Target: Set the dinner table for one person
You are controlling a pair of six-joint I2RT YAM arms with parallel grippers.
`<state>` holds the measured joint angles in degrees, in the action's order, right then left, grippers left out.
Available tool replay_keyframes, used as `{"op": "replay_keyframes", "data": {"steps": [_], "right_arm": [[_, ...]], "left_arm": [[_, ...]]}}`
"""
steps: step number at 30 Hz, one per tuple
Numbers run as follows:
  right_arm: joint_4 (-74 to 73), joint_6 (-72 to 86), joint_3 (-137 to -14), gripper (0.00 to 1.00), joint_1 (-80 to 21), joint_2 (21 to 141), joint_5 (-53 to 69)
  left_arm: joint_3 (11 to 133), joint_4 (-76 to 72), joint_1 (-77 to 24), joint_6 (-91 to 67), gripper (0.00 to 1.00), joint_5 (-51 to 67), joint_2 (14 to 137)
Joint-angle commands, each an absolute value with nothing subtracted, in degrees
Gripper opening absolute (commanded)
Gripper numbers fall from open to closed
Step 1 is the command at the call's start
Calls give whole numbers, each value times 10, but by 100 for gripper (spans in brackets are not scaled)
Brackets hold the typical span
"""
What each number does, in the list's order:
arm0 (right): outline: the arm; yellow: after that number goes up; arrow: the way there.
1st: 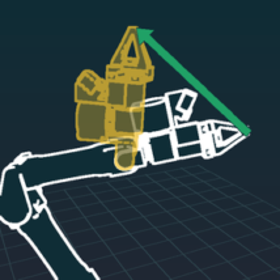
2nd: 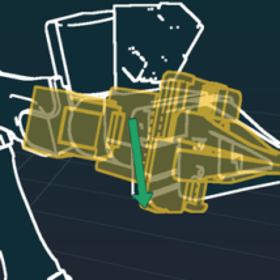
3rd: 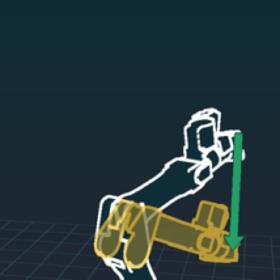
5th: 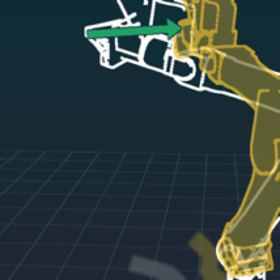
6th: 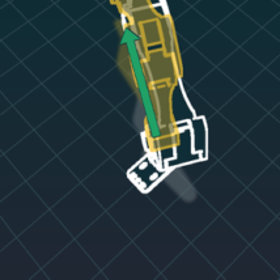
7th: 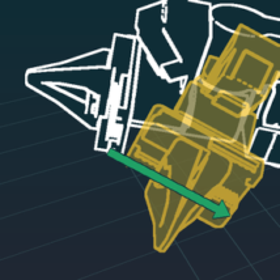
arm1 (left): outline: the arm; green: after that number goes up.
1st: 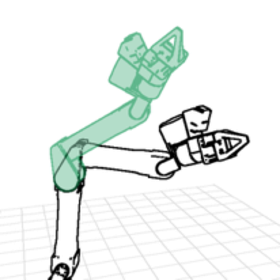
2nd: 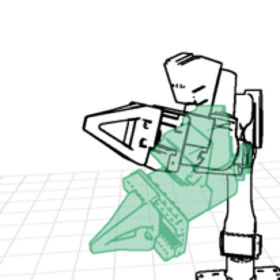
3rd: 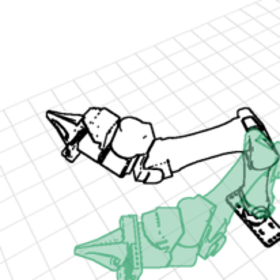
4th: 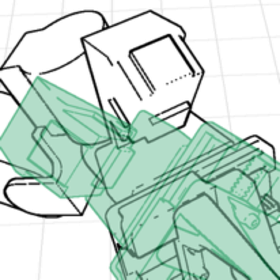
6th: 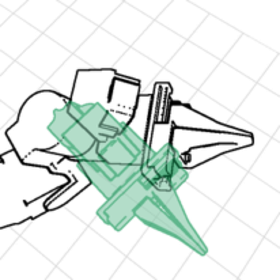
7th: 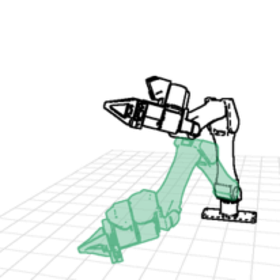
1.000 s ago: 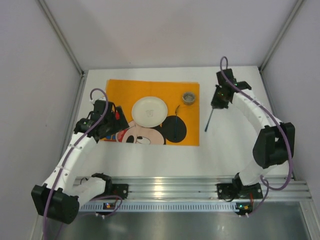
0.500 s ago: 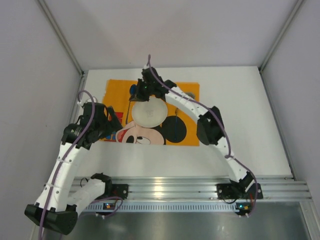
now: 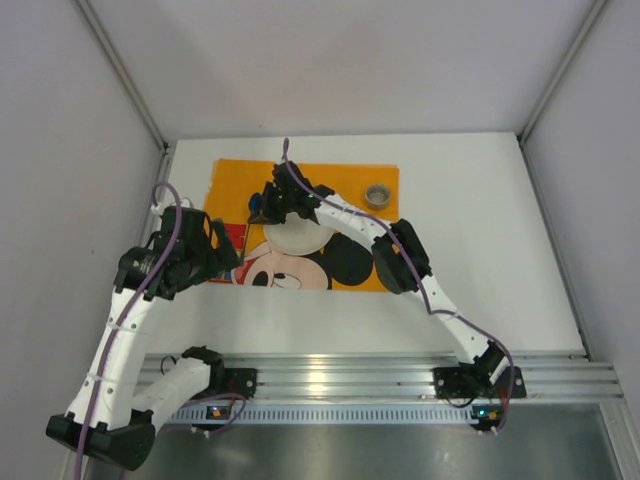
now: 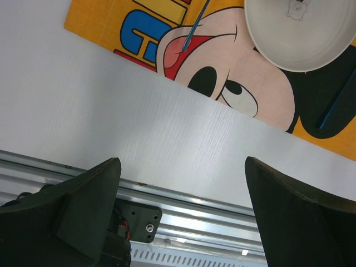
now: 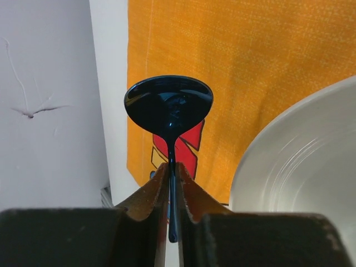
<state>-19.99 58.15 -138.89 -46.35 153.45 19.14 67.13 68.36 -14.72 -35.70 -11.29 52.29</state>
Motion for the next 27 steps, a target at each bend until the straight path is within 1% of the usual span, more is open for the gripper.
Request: {"op": "replay_keyframes", "data": {"steps": [1, 2, 3, 4, 6, 7, 8, 10, 15, 16, 18, 19, 20, 21, 22, 23, 24, 25, 26, 27], "right_arm": [[-149, 584, -1425, 11, -472, 1556, 192], [-149, 582, -1424, 17, -471, 1557, 192], [-149, 579, -1423, 28, -471, 1559, 190], [-149, 575, -1423, 32, -472, 1559, 191], [-146, 570, -1423, 39, -472, 1557, 187], [-143, 564, -1424, 41, -471, 1552, 186], [-140, 562, -1423, 46, -470, 1545, 185], [-131, 555, -1424, 48, -468, 1534, 190], [-109, 518, -1419, 63, -455, 1457, 209], [-101, 512, -1408, 71, -448, 1442, 216], [-99, 483, -1394, 92, -444, 1384, 232], [-101, 469, -1365, 99, -440, 1358, 235], [-108, 452, -1344, 100, -433, 1299, 230], [-138, 404, -1321, 100, -431, 1265, 220], [-160, 373, -1270, 100, -425, 1230, 205], [-180, 340, -1237, 100, -423, 1152, 161], [-211, 280, -1152, 100, -423, 1110, 133], [-219, 253, -1102, 100, -423, 1066, 105], [-224, 233, -1051, 100, -423, 978, 48], [-235, 208, -950, 100, -422, 936, 19]], "left_arm": [[691, 707, -147, -337, 98, -122, 526], [692, 708, -147, -336, 98, -123, 527], [692, 707, -147, -334, 98, -122, 529], [692, 707, -147, -334, 99, -122, 531], [689, 703, -147, -334, 98, -117, 532], [689, 701, -147, -334, 99, -117, 533], [690, 700, -147, -335, 98, -118, 533], [689, 695, -147, -334, 99, -120, 533], [694, 674, -147, -335, 98, -130, 541], [700, 663, -147, -335, 98, -134, 546], [707, 648, -147, -326, 98, -142, 550], [712, 629, -147, -322, 98, -149, 559], [715, 618, -147, -317, 99, -153, 564], [718, 607, -147, -306, 99, -155, 570], [725, 585, -147, -298, 99, -157, 583], [729, 577, -147, -292, 98, -166, 592], [734, 569, -147, -281, 98, -175, 599], [736, 560, -147, -273, 98, -193, 606], [735, 535, -147, -266, 97, -201, 612], [731, 517, -147, -250, 97, -209, 611]]}}
